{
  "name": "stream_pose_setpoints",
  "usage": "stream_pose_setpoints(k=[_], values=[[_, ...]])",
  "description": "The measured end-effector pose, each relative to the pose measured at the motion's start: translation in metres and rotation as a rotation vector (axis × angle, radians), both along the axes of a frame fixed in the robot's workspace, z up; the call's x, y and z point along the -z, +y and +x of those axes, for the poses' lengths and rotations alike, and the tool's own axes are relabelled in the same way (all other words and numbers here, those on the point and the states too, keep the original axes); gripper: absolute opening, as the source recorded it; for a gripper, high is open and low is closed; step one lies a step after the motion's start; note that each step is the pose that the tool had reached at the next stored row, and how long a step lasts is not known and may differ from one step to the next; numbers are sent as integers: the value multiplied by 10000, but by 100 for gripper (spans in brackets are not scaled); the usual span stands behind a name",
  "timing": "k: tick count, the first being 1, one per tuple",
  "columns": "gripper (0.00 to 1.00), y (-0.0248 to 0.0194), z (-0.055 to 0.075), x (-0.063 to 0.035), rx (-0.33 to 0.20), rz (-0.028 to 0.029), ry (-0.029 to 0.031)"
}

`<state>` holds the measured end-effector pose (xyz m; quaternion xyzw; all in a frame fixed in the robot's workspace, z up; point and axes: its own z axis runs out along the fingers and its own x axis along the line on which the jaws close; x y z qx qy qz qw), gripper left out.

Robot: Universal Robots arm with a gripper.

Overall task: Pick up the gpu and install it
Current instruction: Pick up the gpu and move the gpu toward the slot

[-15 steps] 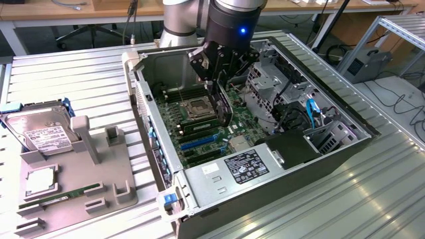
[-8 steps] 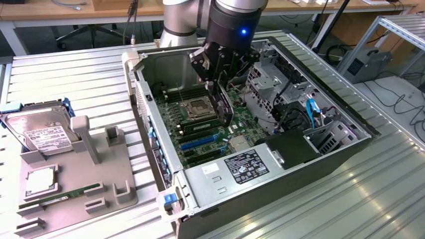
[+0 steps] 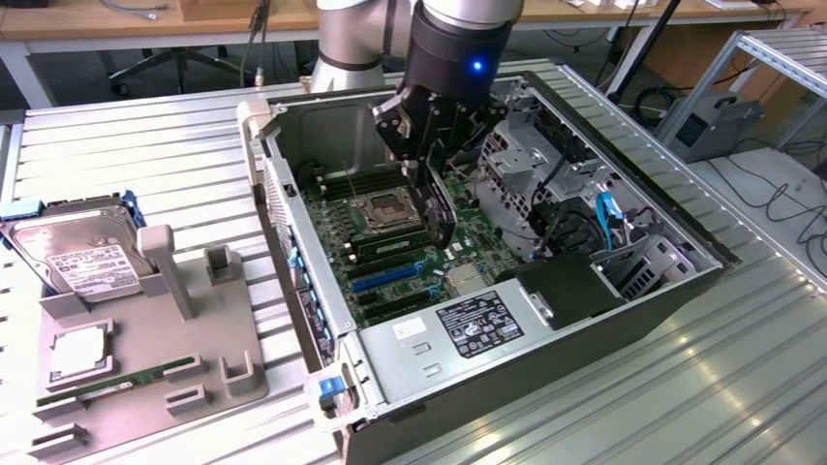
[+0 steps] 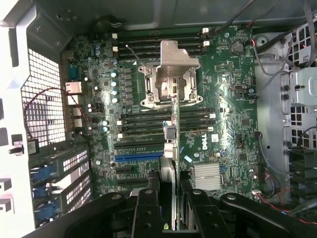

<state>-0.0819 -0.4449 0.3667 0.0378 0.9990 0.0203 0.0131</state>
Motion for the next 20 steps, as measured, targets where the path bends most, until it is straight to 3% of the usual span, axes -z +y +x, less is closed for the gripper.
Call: stream_pose_setpoints(k=[20], values=[[26, 8, 91, 66, 0, -5, 0]])
